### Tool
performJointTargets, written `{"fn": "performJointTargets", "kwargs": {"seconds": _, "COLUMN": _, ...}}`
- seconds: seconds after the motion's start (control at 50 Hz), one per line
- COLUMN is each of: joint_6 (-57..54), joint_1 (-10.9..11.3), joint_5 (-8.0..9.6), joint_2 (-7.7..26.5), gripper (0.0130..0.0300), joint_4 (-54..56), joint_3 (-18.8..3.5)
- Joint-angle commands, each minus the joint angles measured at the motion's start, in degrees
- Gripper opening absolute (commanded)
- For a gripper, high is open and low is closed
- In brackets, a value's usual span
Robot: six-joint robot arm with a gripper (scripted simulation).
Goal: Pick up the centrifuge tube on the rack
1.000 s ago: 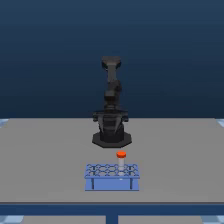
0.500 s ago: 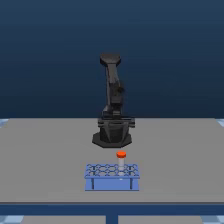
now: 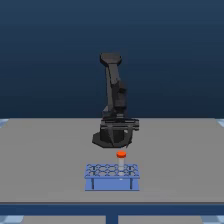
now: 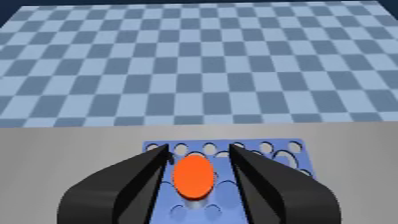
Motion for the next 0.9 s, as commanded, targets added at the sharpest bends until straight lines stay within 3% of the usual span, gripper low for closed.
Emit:
{"fn": "performJointTargets", "kwargs": {"seconds": 0.02, "joint_6": -1.96, "joint_1": 0.31, "joint_5": 0.28, "joint_2": 0.65, "gripper": 0.0300, "joint_4": 1.40, "joint_3": -0.60}}
{"fn": "performJointTargets", "kwargs": {"seconds": 0.4, "joint_6": -2.35, "joint_1": 0.56, "joint_5": 0.36, "joint_2": 1.80, "gripper": 0.0300, "joint_4": 1.86, "joint_3": -1.36}}
{"fn": "performJointTargets", "kwargs": {"seconds": 0.9, "joint_6": 5.82, "joint_1": 0.42, "joint_5": -0.38, "joint_2": 1.99, "gripper": 0.0300, "joint_4": -6.24, "joint_3": -0.28}}
